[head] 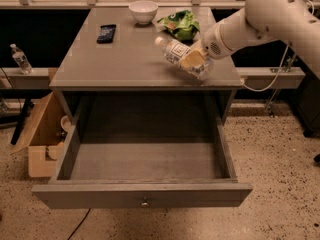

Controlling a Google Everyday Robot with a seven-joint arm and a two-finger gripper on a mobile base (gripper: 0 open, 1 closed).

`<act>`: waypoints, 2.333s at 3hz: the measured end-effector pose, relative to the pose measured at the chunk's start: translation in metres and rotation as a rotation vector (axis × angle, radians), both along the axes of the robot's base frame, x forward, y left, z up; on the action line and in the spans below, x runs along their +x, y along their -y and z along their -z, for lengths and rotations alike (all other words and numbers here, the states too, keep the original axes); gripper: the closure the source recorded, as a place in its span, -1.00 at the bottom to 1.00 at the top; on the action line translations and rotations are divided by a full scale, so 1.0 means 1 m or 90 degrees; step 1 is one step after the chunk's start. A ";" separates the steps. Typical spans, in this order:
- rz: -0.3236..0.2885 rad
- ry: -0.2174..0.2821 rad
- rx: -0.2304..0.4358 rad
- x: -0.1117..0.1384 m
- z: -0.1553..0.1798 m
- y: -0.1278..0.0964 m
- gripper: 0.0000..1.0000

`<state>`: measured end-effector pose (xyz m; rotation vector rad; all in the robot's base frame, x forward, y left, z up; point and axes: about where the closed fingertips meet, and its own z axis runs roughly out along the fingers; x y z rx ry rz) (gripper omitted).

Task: Pick blue plastic bottle from top drawer and place on counter

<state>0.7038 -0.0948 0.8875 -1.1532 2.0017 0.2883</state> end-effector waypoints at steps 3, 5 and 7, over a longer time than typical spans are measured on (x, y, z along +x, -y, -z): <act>0.033 -0.061 0.014 0.058 0.028 -0.017 -0.32; 0.032 -0.061 0.027 0.070 0.026 -0.023 -1.00; 0.049 0.036 0.024 0.051 -0.036 0.004 -1.00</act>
Offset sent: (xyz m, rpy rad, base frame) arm 0.0685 0.0145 -0.0289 0.0194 0.1097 -0.0685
